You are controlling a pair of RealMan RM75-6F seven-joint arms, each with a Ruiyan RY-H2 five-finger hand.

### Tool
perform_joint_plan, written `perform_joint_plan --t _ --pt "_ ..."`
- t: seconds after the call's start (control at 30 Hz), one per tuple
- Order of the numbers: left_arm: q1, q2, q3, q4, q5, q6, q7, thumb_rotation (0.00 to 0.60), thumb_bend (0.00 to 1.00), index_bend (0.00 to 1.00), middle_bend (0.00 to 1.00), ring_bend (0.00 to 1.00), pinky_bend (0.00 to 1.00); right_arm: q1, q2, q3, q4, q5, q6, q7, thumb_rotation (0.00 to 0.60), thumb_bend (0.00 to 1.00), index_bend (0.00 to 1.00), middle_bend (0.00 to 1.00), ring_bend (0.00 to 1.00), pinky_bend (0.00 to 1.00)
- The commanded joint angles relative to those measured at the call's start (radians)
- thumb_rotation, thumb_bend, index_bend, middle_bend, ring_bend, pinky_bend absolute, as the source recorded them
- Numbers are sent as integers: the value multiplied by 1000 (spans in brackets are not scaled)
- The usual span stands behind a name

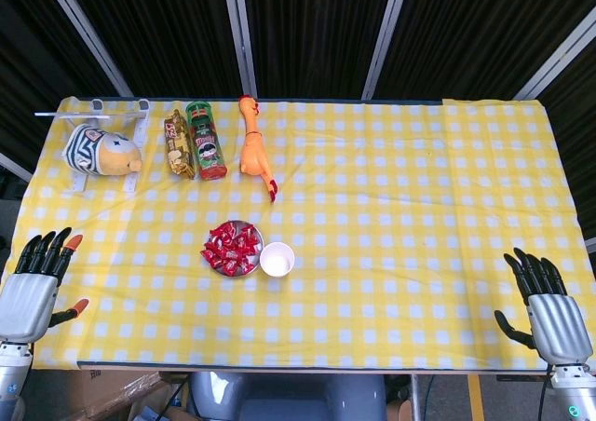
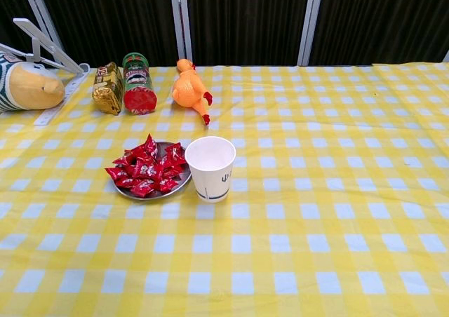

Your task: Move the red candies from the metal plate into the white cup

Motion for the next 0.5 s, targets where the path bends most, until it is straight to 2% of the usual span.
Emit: perform_joint_plan --t 0.03,0.43,0.5 --pt "-1 1 -1 0 -2 -2 0 600 98 0 0 0 47 2 0 0 1 0 -3 -1 600 385 0 0 0 0" --pt "-5 5 0 -5 -5 -12 2 600 98 0 0 0 47 -1 -1 -1 -3 4 -2 -6 600 385 0 0 0 0" --pt "-6 6 0 -7 -1 -13 10 600 98 0 0 0 76 -2 1 0 -5 6 -1 -3 600 386 0 0 0 0"
